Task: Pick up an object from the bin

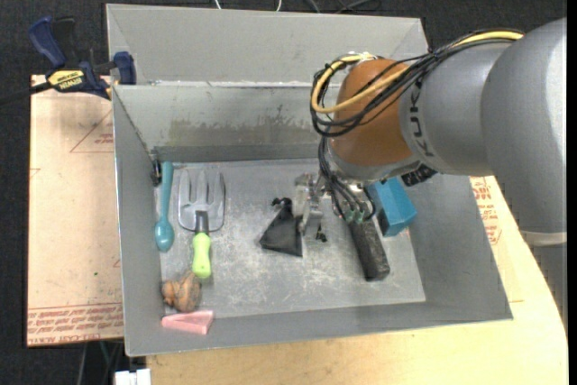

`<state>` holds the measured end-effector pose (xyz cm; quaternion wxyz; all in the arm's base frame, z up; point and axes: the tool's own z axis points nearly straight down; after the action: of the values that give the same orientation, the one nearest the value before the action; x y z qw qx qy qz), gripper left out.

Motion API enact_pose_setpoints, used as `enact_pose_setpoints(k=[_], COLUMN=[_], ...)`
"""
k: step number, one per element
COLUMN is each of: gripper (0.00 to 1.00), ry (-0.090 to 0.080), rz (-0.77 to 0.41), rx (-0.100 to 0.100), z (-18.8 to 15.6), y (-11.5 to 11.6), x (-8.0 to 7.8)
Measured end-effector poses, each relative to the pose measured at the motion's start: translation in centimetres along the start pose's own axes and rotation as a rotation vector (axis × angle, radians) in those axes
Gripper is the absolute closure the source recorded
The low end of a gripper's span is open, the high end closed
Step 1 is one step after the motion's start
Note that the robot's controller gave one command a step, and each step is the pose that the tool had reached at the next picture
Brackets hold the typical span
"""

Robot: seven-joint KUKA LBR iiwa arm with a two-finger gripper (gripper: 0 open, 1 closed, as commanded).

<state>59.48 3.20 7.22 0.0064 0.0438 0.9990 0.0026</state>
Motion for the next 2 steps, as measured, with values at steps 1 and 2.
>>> enact_pose_setpoints(k=[1, 2], gripper=[1.0, 1.0], ry=[-0.001, -0.006], rz=[0.016, -0.005], rx=[-0.001, -0.003], z=[-0.73, -0.48], y=[-1.3, -1.94], x=[1.17, 1.5])
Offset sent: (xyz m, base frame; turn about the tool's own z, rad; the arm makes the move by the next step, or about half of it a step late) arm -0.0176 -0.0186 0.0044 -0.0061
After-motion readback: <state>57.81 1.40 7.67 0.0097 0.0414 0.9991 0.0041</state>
